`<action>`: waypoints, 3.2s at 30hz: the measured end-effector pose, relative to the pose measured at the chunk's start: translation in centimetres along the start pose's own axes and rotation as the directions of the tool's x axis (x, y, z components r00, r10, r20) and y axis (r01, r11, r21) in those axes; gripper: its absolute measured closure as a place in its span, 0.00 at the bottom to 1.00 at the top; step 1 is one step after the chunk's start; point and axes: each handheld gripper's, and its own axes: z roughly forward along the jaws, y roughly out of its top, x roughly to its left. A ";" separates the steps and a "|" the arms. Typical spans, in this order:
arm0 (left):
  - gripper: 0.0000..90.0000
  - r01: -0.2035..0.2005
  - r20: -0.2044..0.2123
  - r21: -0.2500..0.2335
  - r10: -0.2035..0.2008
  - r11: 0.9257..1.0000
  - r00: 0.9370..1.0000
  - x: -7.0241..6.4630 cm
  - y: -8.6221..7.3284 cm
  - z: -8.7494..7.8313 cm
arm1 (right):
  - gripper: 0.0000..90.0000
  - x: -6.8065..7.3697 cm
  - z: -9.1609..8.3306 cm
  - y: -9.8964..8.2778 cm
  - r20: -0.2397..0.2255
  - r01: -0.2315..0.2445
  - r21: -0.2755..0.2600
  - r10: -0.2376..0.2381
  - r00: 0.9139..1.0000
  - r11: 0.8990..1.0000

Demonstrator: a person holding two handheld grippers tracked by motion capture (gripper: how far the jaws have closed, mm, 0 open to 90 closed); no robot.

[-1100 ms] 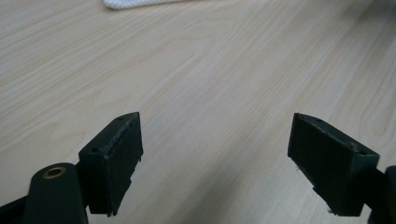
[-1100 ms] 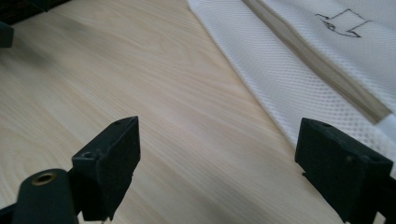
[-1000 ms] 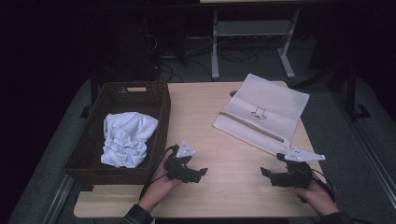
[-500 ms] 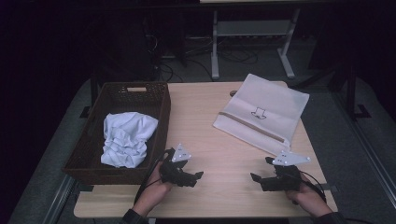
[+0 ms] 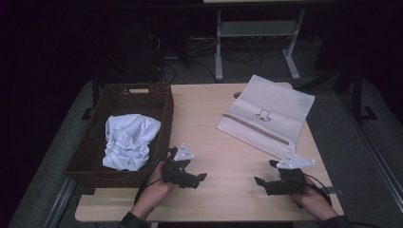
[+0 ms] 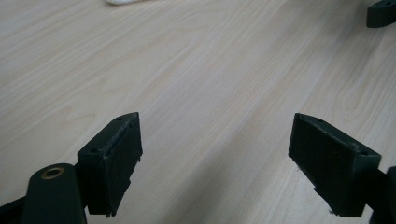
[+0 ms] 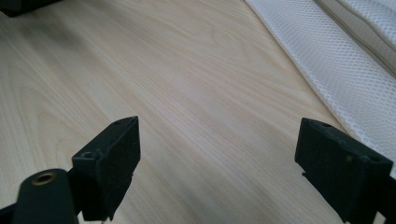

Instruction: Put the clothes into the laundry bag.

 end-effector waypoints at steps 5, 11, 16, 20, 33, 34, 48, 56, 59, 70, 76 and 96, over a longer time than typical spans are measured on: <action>0.19 -0.011 -0.021 0.007 0.011 1.000 1.000 0.1 0.7 -0.4 | 0.15 -0.1 0.0 0.0 0.001 -0.002 -0.001 0.002 1.000 1.000; 0.19 -0.012 -0.019 0.005 0.012 1.000 1.000 0.5 1.7 -1.1 | 0.15 -0.1 0.0 0.0 0.000 -0.002 0.002 0.002 1.000 1.000; 0.19 -0.018 -0.027 0.006 0.018 1.000 0.999 0.9 2.3 -1.7 | 0.15 -0.1 -0.1 0.0 0.000 -0.002 0.000 0.002 1.000 1.000; 0.19 -0.017 -0.029 0.009 0.017 1.000 0.999 1.3 2.8 -2.0 | 0.15 -0.1 -0.1 0.0 -0.001 -0.004 -0.002 0.004 1.000 1.000; 0.19 -0.022 -0.029 0.007 0.022 1.000 0.999 2.7 4.7 -3.5 | 0.15 -0.1 -0.2 -0.1 0.003 -0.003 0.000 0.003 1.000 1.000; 0.19 -0.024 -0.028 0.008 0.024 1.000 0.999 2.8 4.8 -3.6 | 0.15 -0.1 -0.2 -0.1 0.003 -0.001 -0.001 0.001 1.000 1.000; 0.19 -0.024 -0.052 0.008 0.024 1.000 0.998 4.6 5.4 -5.5 | 0.15 -0.3 -0.4 -0.2 0.010 -0.006 -0.003 0.006 1.000 1.000; 0.18 -0.018 -0.096 0.024 0.021 1.000 0.995 6.5 5.2 -6.8 | 0.15 -0.2 -0.4 -0.2 0.009 -0.002 -0.003 0.002 1.000 1.000; 0.18 -0.010 -0.113 0.015 0.012 1.000 0.993 7.2 5.1 -7.4 | 0.15 -0.3 -0.4 -0.2 0.011 -0.004 -0.002 0.004 1.000 1.000; 0.18 0.039 -0.173 -0.001 -0.039 0.999 0.984 9.7 4.0 -9.8 | 0.15 -0.2 -0.5 -0.1 0.009 -0.004 -0.004 0.004 1.000 1.000; 0.18 0.077 -0.222 -0.003 -0.076 0.997 0.972 11.5 3.2 -11.1 | 0.15 -0.2 -0.5 -0.1 0.009 -0.007 -0.005 0.007 1.000 1.000; 0.18 0.250 -0.366 0.037 -0.220 0.968 0.904 18.7 -0.5 -12.2 | 0.15 -0.3 -0.4 -0.2 0.015 -0.009 -0.002 0.009 1.000 1.000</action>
